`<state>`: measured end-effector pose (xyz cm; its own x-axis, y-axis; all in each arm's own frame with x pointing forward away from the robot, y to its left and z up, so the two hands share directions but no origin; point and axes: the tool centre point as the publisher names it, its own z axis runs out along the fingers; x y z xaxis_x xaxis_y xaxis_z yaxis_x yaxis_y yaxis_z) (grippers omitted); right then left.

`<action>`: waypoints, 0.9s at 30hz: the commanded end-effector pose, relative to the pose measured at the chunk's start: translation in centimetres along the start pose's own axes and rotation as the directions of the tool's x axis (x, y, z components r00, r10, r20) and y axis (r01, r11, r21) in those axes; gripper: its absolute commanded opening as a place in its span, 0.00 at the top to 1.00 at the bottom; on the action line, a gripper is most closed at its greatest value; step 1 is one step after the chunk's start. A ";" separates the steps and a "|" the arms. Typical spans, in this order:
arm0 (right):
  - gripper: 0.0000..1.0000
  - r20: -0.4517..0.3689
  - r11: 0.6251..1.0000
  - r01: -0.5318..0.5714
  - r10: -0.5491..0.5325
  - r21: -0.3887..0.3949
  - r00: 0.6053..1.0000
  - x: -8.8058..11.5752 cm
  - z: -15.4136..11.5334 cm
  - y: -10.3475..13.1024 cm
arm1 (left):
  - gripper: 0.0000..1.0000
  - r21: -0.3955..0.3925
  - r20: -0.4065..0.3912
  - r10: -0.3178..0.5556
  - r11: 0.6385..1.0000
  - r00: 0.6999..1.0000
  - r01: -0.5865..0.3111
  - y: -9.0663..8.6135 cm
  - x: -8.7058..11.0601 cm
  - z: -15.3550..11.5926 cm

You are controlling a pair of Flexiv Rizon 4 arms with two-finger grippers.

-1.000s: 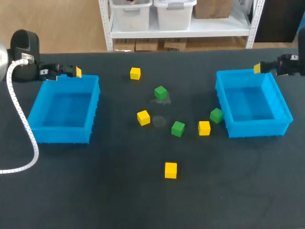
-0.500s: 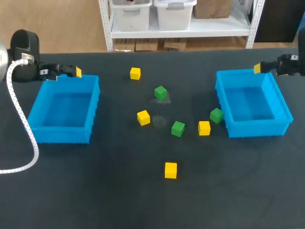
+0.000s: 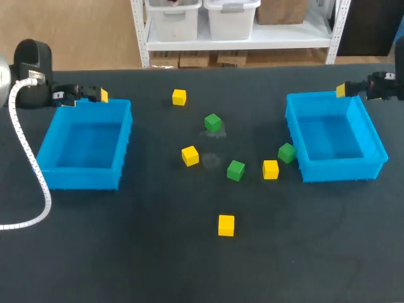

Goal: Put the green cubes in the right bin and the yellow cubes in the left bin.

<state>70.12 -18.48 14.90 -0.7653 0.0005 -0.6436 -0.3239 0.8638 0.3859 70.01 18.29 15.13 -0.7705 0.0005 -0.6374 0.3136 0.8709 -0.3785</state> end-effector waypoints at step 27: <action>0.00 -0.171 0.959 0.265 -0.245 0.100 0.954 -5.3 7.2 11.6 | 0.00 0.009 0.005 0.002 1.000 1.000 -0.002 0.2 0.1 0.0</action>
<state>72.94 -6.96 18.90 -0.7345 -0.2887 -0.6141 -0.4950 0.8470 0.1938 70.01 18.29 15.13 -0.7706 0.0005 -0.6374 0.3136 0.8709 -0.3785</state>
